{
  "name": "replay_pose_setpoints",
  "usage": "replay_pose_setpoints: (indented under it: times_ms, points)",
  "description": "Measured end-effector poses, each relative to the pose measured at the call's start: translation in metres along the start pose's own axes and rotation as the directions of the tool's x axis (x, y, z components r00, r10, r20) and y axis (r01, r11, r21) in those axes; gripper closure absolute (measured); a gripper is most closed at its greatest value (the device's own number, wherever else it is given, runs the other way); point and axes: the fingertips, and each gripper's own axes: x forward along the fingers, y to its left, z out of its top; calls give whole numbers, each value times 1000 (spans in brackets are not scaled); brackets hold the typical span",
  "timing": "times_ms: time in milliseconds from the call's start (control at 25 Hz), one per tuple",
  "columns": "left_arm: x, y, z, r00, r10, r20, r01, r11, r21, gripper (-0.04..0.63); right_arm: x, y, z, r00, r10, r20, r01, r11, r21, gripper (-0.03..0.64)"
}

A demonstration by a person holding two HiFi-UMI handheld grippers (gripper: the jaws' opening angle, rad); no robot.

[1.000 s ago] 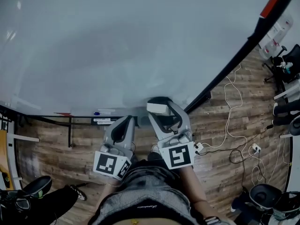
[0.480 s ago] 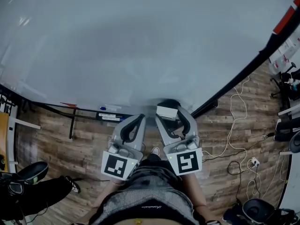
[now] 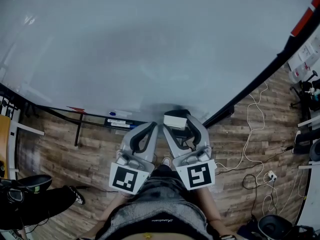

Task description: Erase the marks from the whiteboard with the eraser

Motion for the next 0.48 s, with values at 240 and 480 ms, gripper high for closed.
replay_pose_setpoints:
  times_ms: [240,480]
  points:
    - [-4,-1,-4,1000,-3,-5,3,1000,4,592,0,5,-4,1000,8,-6,-8,1000,-5,391]
    - [-6,-2,-1,1000,-4,-9,4,1000,4,592,-1,6,-2,1000,9,-17,-9,1000,-4,391]
